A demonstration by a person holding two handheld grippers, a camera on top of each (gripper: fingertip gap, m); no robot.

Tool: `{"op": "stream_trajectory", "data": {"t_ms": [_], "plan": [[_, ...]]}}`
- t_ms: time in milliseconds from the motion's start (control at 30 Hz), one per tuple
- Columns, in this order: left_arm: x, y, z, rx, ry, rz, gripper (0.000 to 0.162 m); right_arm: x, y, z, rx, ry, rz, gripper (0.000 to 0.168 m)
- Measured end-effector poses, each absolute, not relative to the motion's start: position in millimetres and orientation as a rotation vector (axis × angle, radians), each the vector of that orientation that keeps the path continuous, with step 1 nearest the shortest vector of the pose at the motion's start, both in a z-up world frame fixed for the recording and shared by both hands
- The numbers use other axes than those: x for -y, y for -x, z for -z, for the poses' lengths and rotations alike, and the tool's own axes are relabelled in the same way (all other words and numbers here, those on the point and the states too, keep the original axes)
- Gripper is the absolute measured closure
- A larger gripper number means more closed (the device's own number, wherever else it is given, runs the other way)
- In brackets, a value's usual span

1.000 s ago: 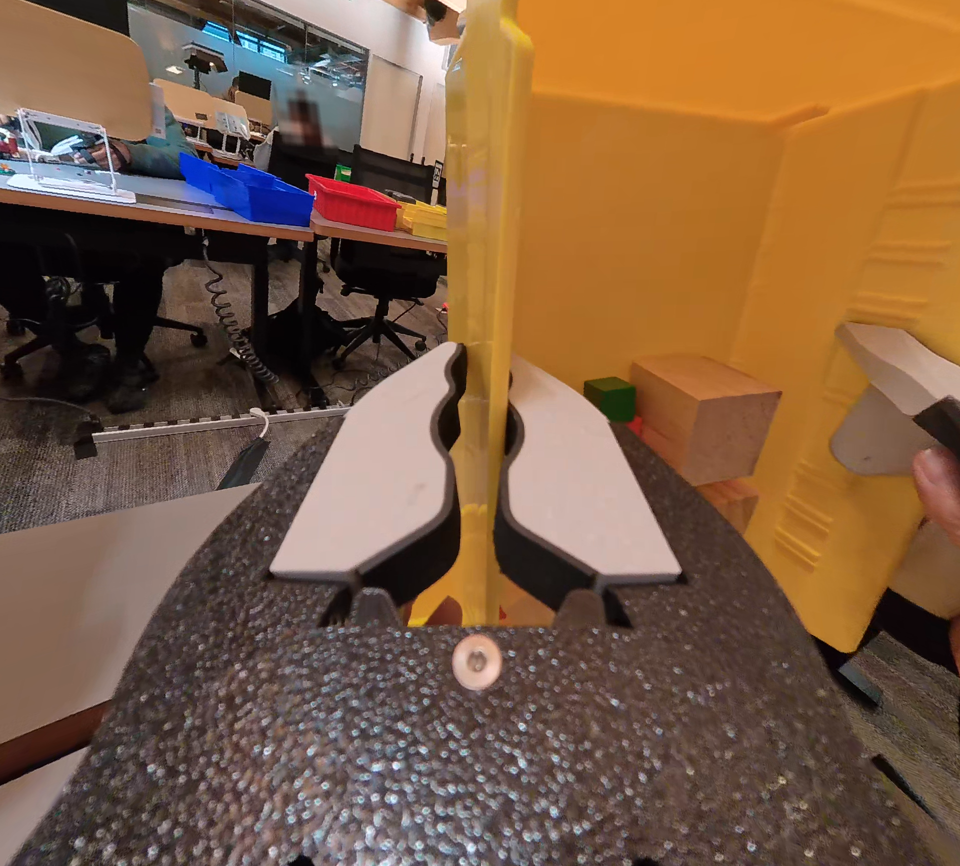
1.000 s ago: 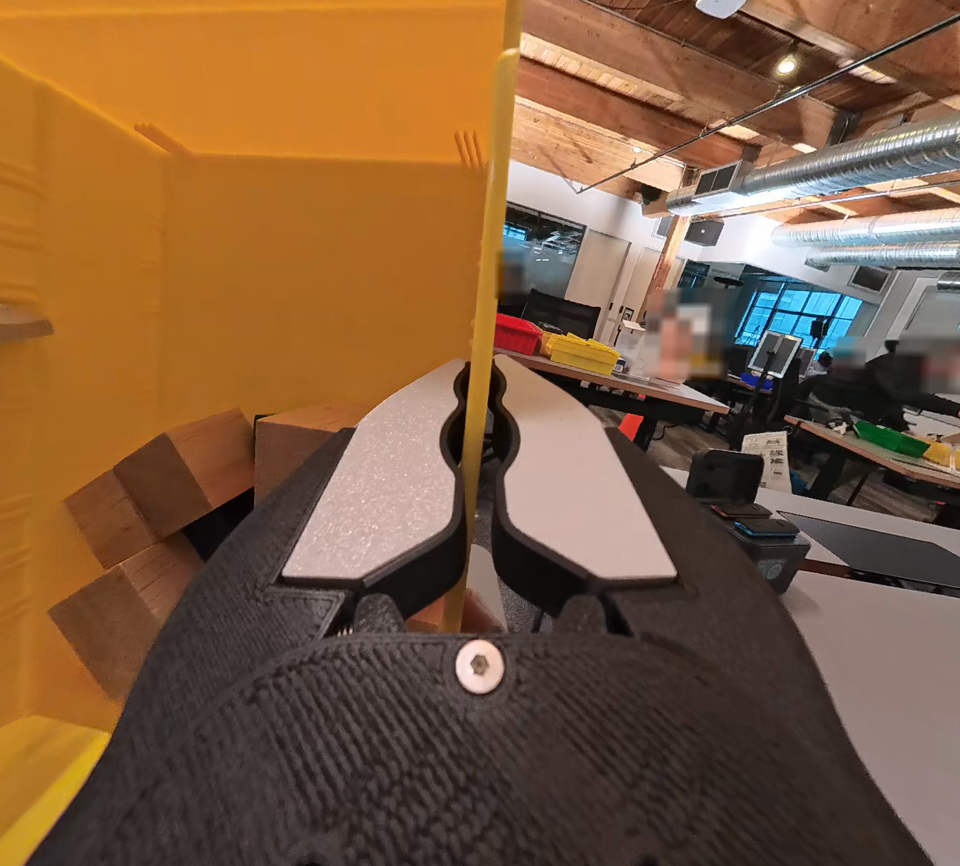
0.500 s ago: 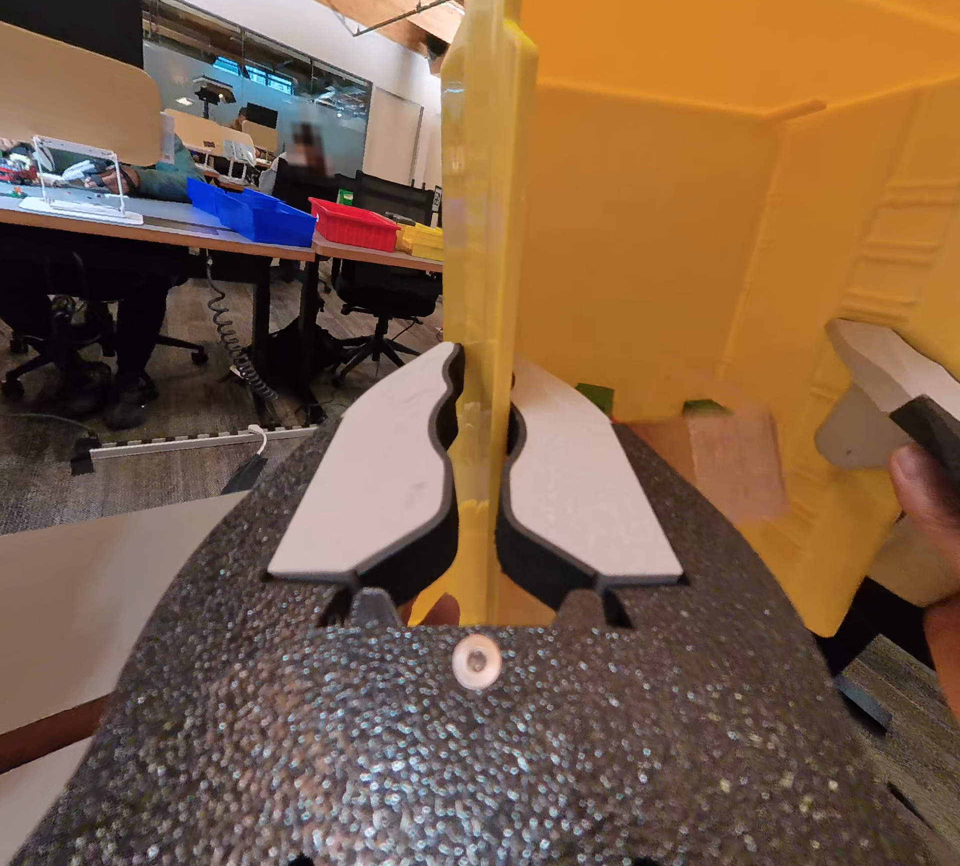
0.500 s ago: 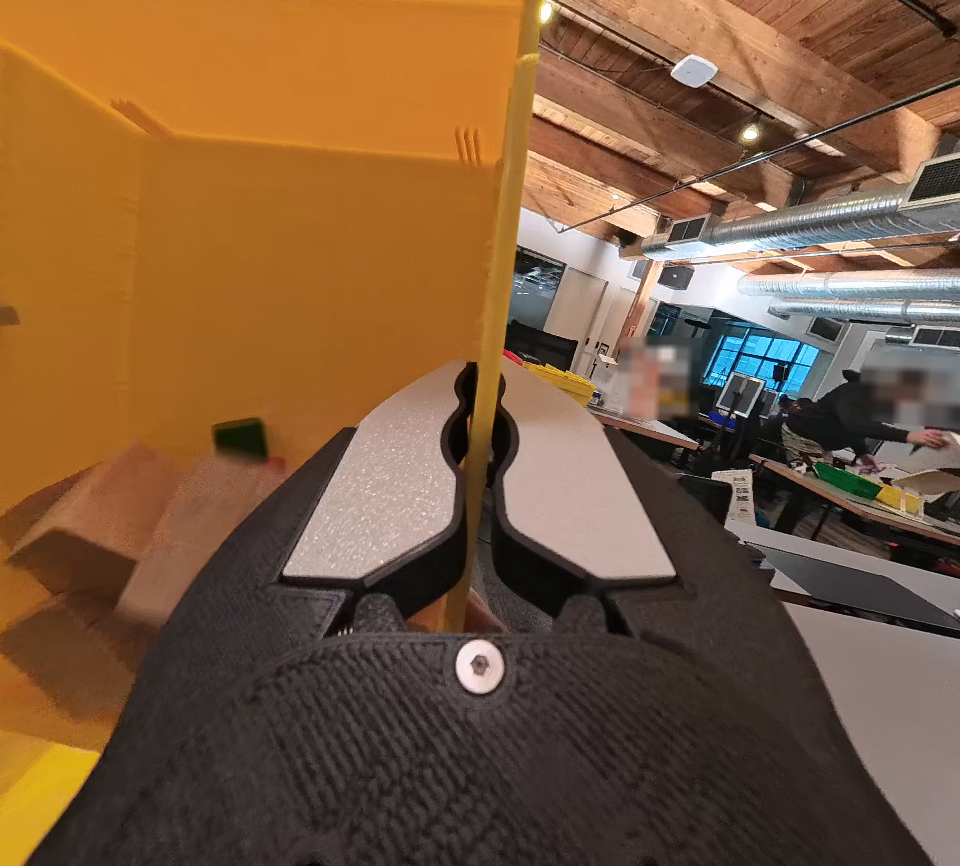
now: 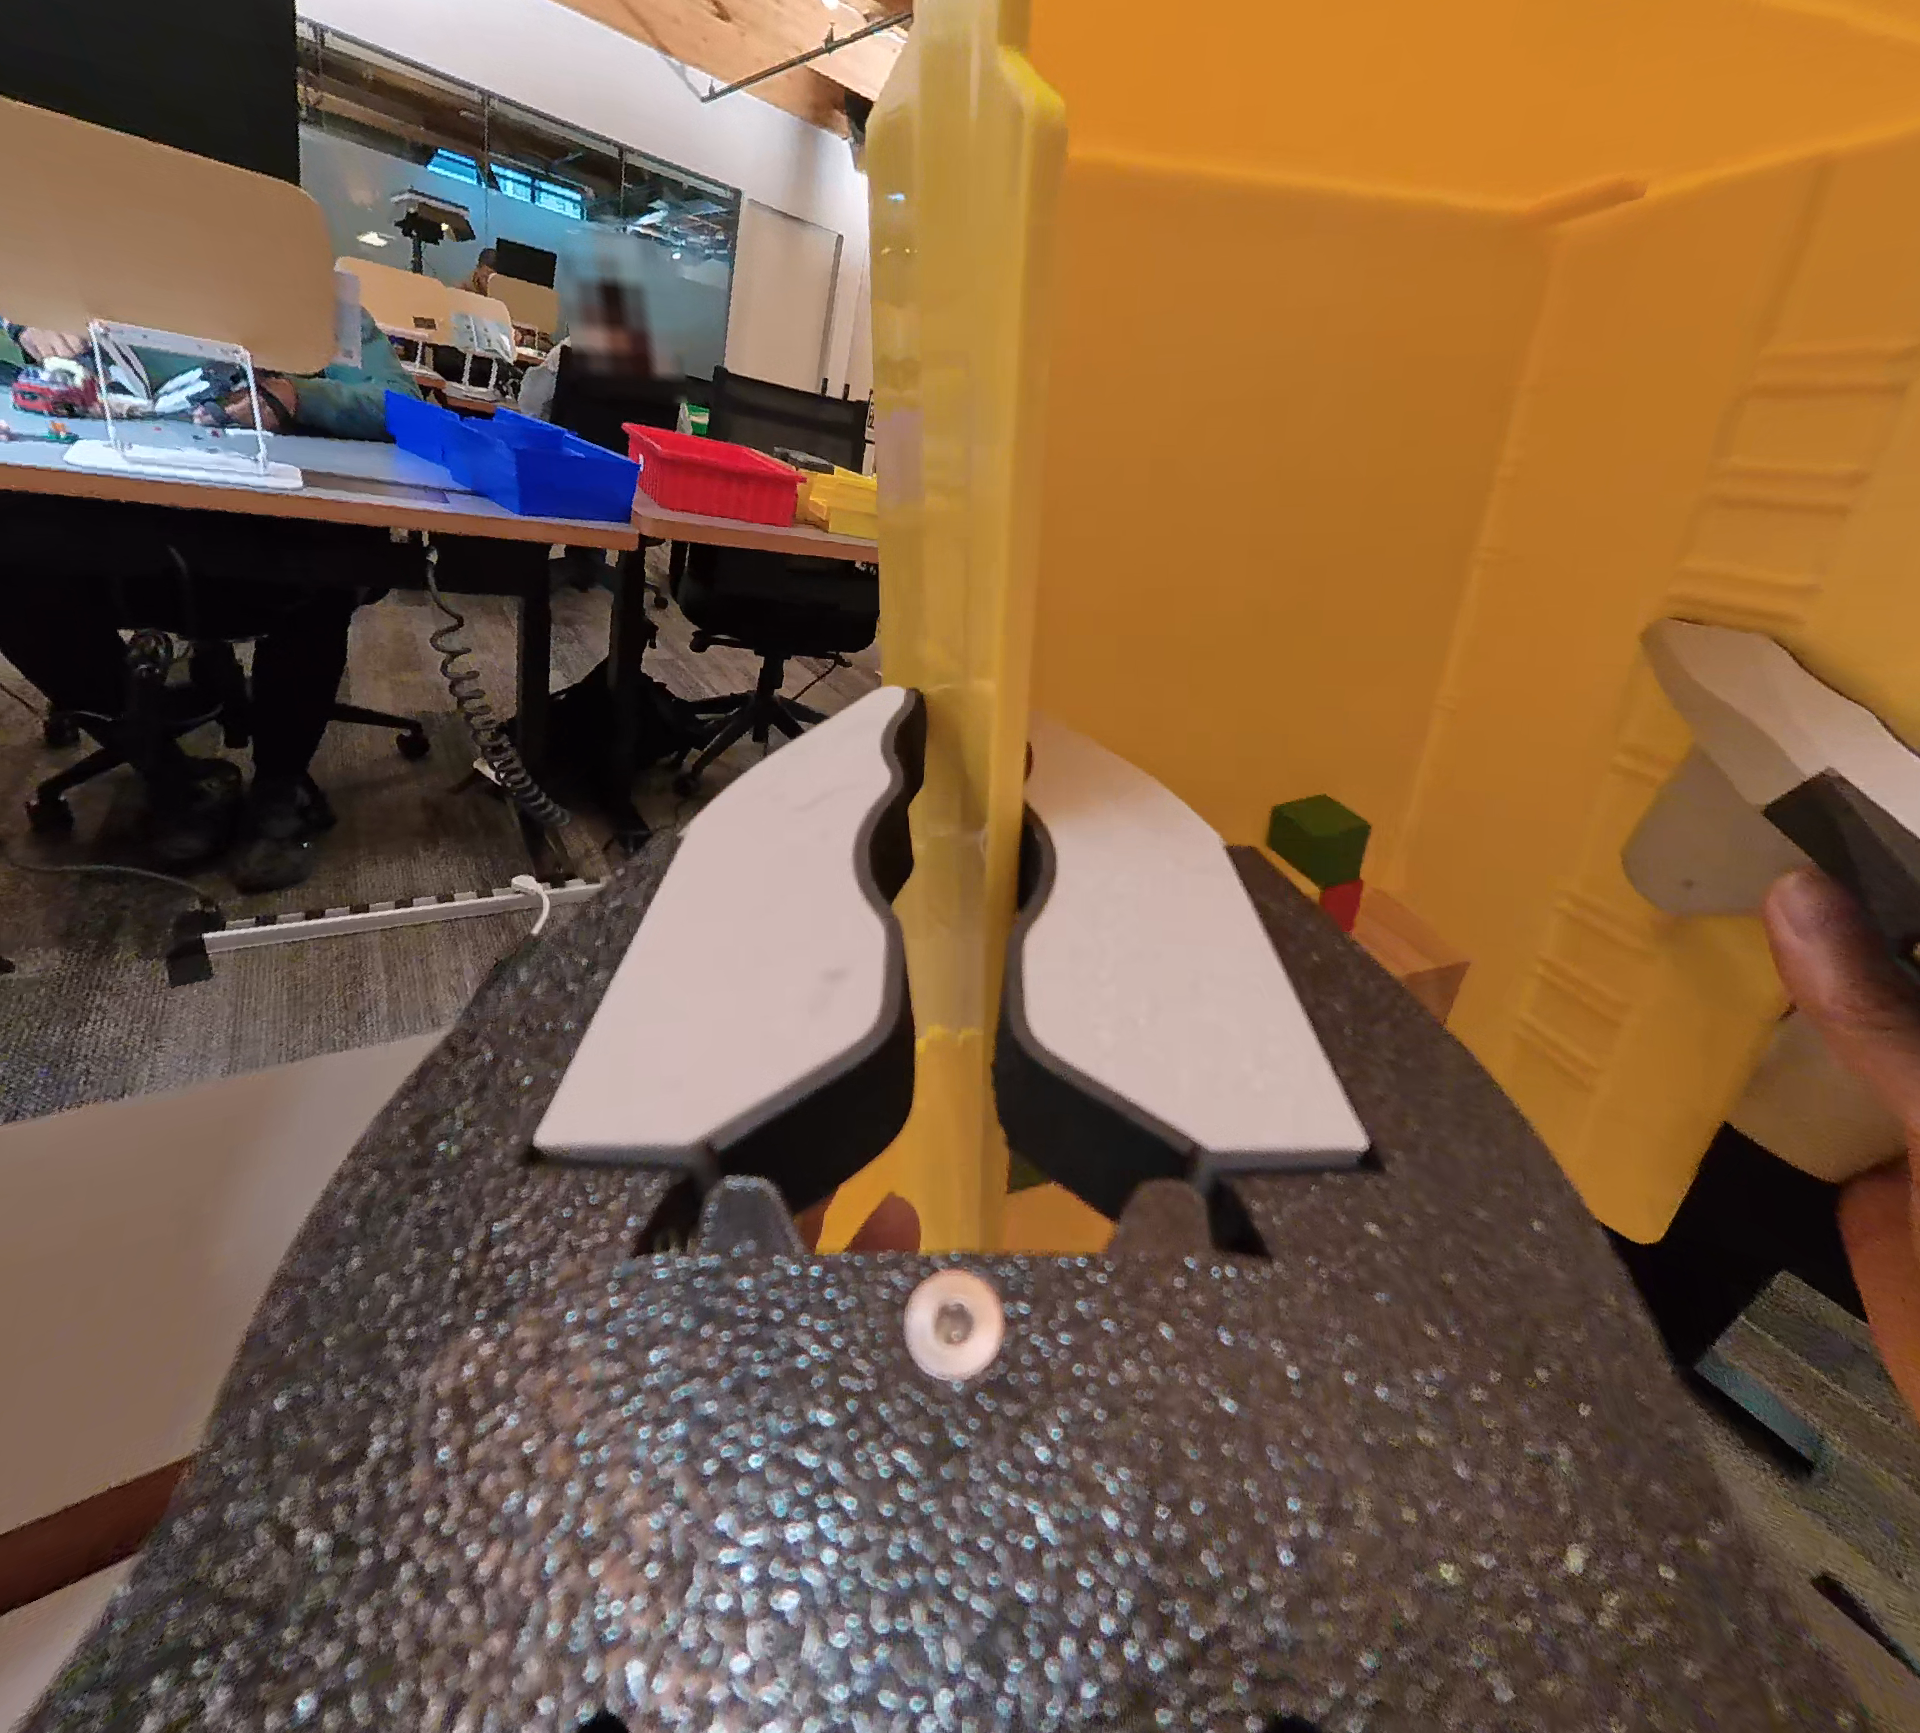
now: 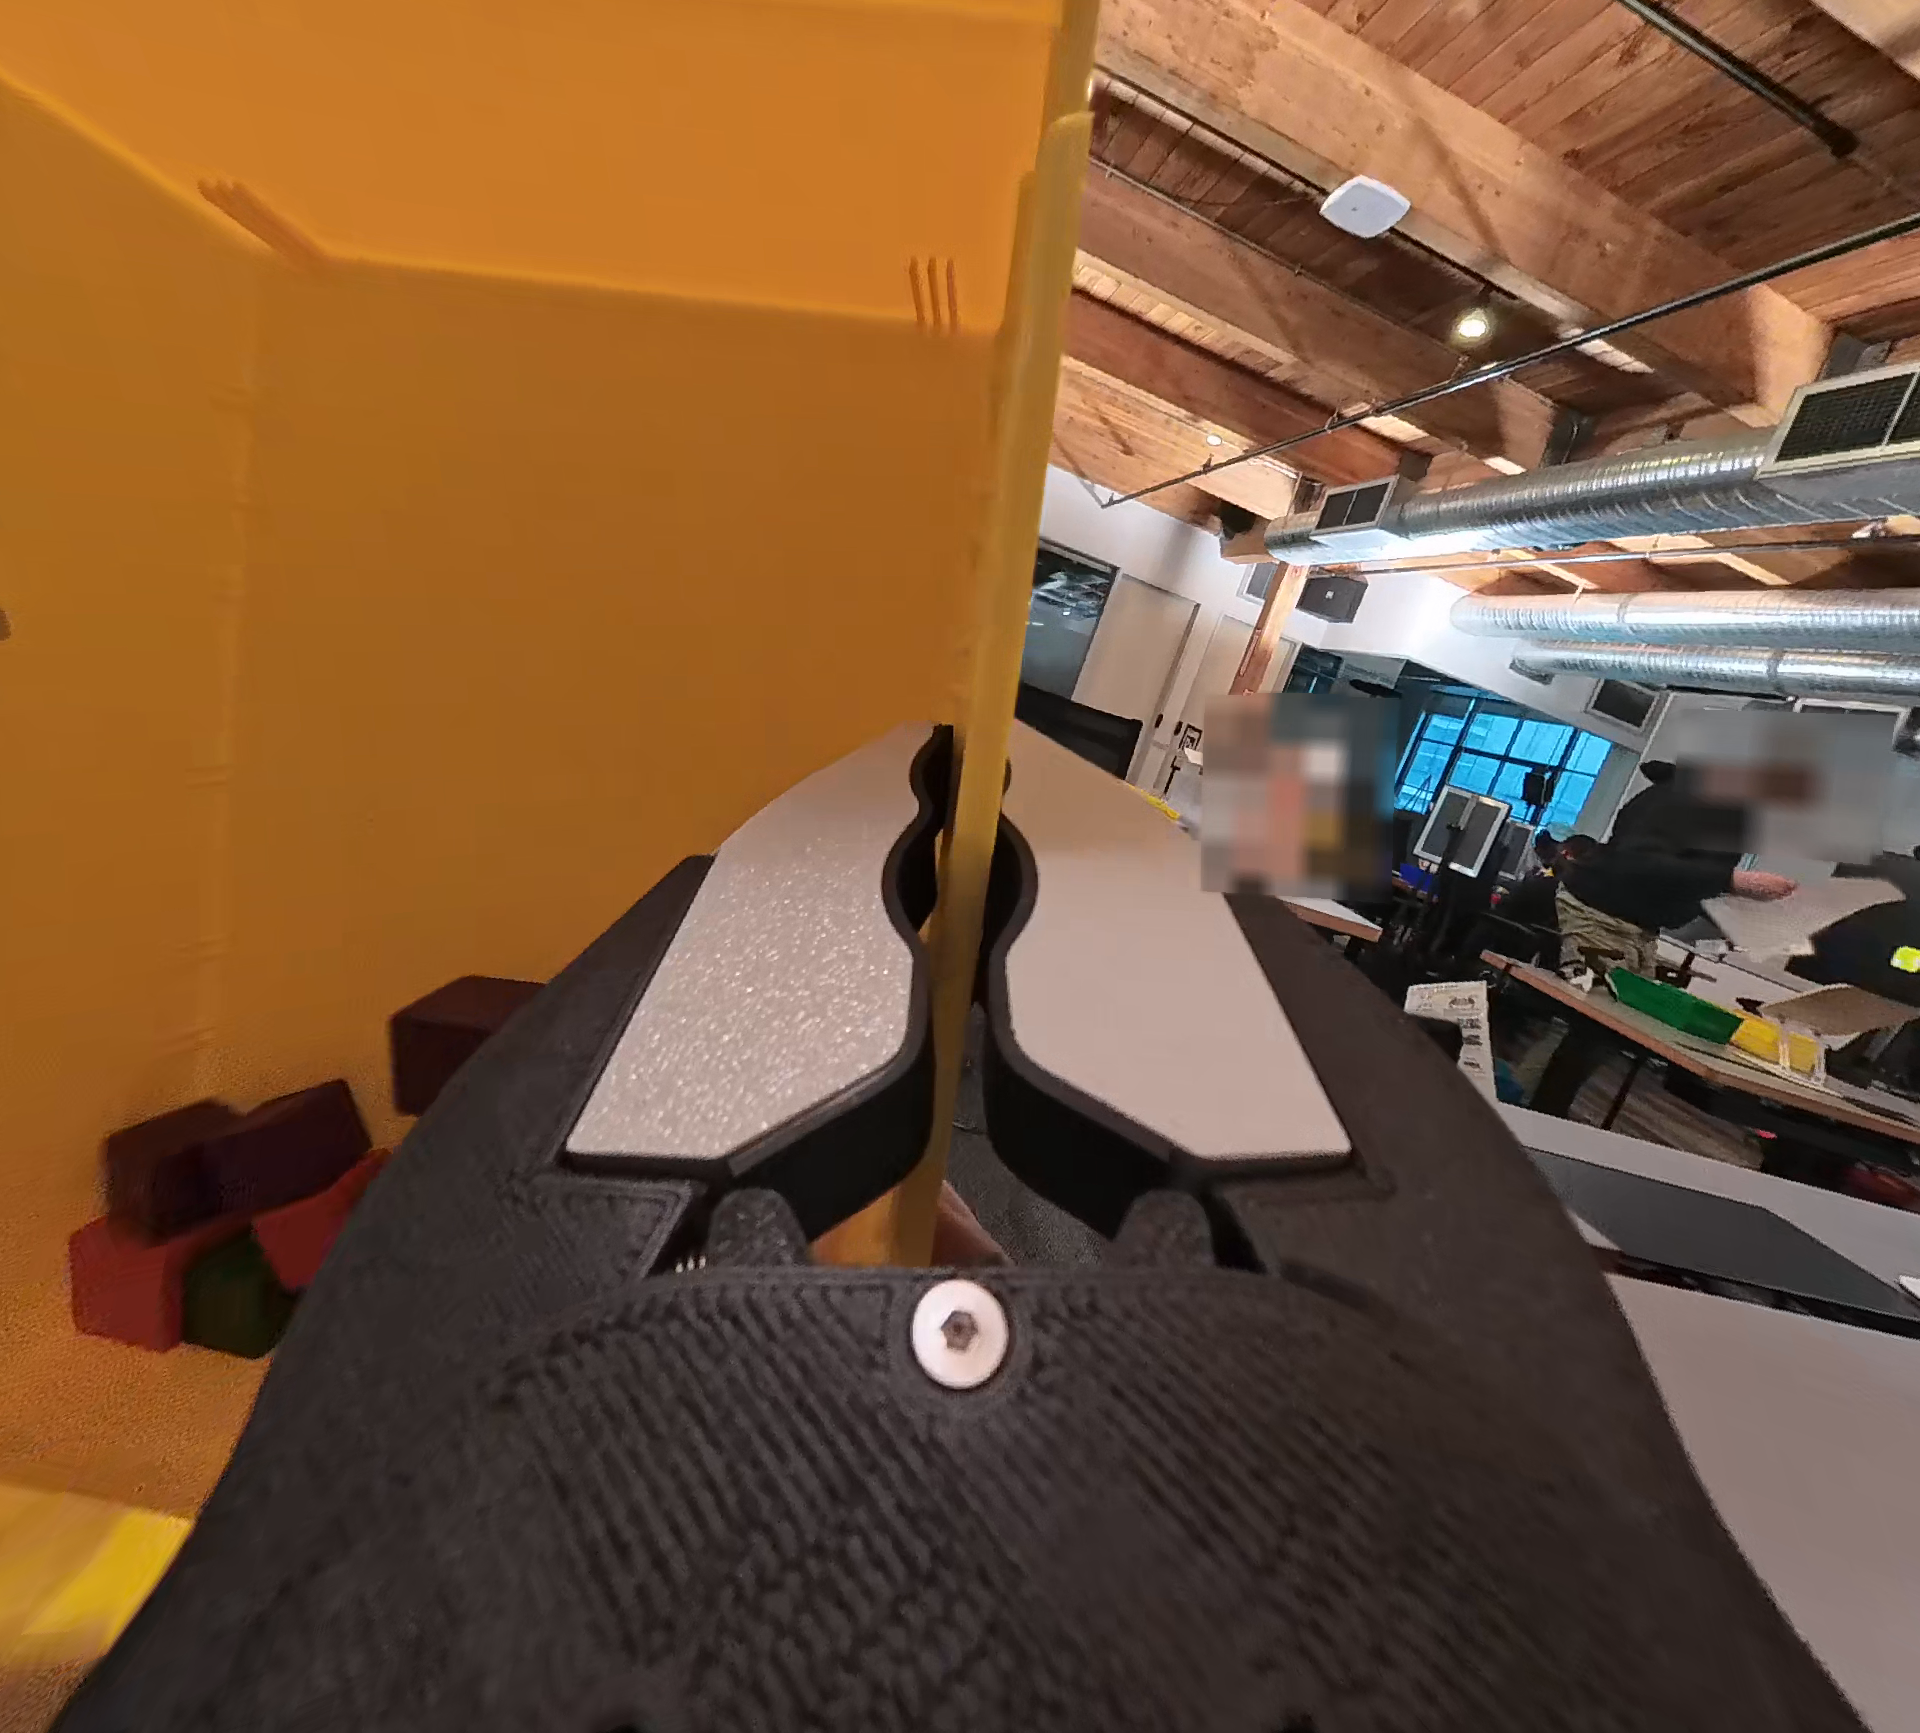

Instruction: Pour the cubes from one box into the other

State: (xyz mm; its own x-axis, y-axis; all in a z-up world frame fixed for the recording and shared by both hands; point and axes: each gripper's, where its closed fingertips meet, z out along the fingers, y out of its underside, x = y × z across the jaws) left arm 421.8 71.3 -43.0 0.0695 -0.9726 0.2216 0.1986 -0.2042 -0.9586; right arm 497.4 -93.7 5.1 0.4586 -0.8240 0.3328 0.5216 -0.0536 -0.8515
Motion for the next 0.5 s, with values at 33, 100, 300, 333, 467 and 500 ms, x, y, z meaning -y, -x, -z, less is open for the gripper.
{"op": "stream_trajectory", "data": {"t_ms": [33,100,300,333,467,500], "plan": [[-70,-421,40,-0.892,1.247,1.375,0.150,95,-496,-8,-0.323,1.173,1.131,0.165],[-69,-418,35,-0.892,1.222,1.373,0.150,97,-494,-11,-0.320,1.151,1.134,0.165],[-63,-412,28,-0.893,1.184,1.379,0.149,103,-488,-18,-0.312,1.120,1.175,0.165],[-63,-411,27,-0.888,1.178,1.382,0.149,103,-487,-19,-0.305,1.109,1.173,0.165],[-63,-415,32,-0.909,1.193,1.380,0.149,103,-491,-14,-0.310,1.128,1.189,0.165],[-62,-413,31,-0.904,1.185,1.382,0.148,103,-489,-16,-0.306,1.119,1.192,0.165]]}}
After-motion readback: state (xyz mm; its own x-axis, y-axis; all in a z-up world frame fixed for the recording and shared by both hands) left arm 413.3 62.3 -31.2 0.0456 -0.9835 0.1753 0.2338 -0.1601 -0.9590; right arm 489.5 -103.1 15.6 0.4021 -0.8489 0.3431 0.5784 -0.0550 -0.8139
